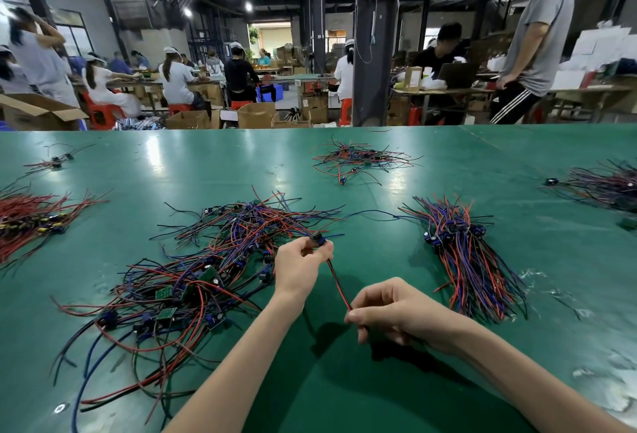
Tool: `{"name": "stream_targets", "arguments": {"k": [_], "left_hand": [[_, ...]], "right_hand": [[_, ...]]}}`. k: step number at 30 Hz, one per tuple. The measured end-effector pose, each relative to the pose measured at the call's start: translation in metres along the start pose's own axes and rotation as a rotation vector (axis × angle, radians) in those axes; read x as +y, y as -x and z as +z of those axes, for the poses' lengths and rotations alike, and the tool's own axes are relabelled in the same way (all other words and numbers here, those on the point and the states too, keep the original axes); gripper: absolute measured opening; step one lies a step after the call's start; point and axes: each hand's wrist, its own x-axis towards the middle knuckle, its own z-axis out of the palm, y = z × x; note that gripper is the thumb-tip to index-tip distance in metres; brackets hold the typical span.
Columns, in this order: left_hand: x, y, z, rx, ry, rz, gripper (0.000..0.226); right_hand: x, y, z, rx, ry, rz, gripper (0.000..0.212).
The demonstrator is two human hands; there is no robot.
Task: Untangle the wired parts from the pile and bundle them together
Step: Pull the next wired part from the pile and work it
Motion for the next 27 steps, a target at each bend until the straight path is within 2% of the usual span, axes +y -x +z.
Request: {"name": "stream_targets", "arguments": {"k": [5, 10, 14, 17, 22, 27], "left_hand": [[0.006, 0.008, 0.005, -0.136, 0.131, -0.086, 0.017], [0.007, 0.020, 0.016, -0.328, 0.141, -0.100, 0.016], [0.006, 0.025, 0.020, -0.413, 0.187, -0.095, 0.012], [0.006, 0.025, 0.020, -0.406, 0.194, -0.070, 0.013], [0.002, 0.024, 0.022, -0.353, 0.056, 0.031, 0.015], [-0.002, 0.009, 0.013, -0.157, -0.005, 0.055, 0.014]], "right_hand": [[0.001, -0.002, -0.002, -0.009, -0.018, -0.014, 0.020], [0.006, -0.009, -0.003, 0.182, -0.121, 0.027, 0.029], [0.008, -0.012, -0.003, 0.294, -0.149, 0.029, 0.019], [0.008, -0.013, -0.001, 0.321, -0.174, 0.018, 0.021], [0.007, -0.014, -0.001, 0.339, -0.187, 0.028, 0.019], [0.007, -0.012, 0.002, 0.295, -0.189, 0.041, 0.016]]}}
